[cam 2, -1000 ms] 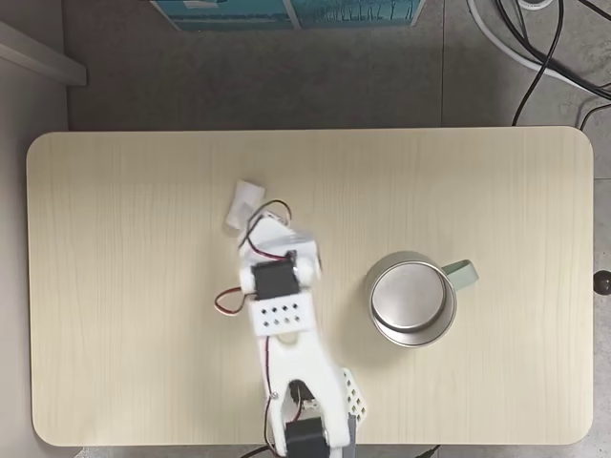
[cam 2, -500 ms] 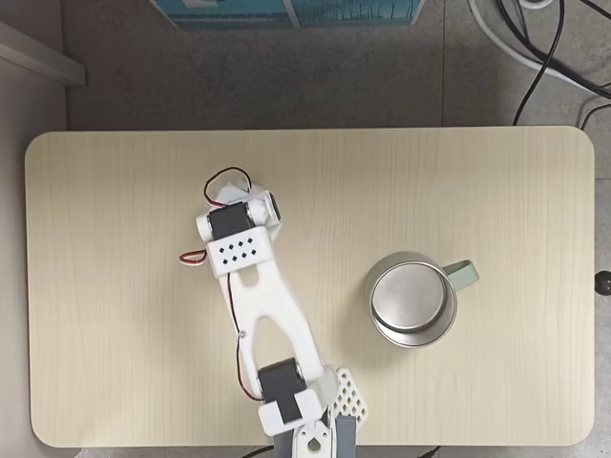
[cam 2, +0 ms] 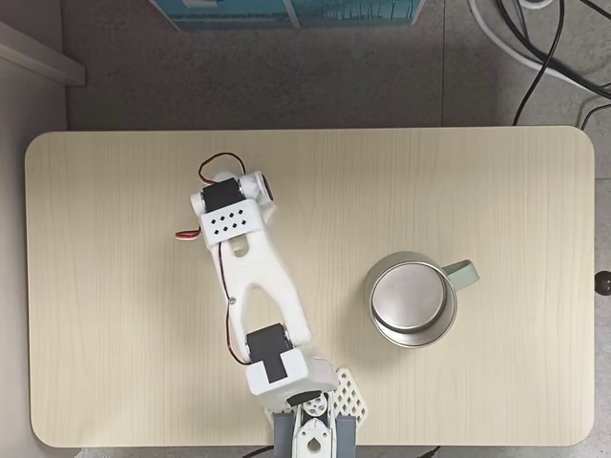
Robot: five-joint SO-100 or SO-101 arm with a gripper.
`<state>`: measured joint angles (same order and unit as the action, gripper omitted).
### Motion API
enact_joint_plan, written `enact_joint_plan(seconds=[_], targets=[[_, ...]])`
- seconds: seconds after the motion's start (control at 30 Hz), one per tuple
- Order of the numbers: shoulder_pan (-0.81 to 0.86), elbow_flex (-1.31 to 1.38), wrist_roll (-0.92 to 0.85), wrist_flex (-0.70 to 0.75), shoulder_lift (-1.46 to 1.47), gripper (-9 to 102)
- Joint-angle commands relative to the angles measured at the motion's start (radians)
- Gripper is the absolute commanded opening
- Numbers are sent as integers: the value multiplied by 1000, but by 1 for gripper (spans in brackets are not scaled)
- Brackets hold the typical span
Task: Grasp a dressing and put it in the cup.
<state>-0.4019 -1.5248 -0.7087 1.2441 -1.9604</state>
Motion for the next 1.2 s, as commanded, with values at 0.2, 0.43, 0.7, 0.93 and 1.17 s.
enact_joint_plan(seconds=[0.2, 0.43, 0.7, 0.93, 1.17], targets=[[23, -32, 118, 55, 114, 0], [84, -153, 313, 241, 235, 0], [189, -178, 328, 417, 453, 0], [344, -210, 267, 578, 689, 0], [634, -187, 106, 589, 844, 0]])
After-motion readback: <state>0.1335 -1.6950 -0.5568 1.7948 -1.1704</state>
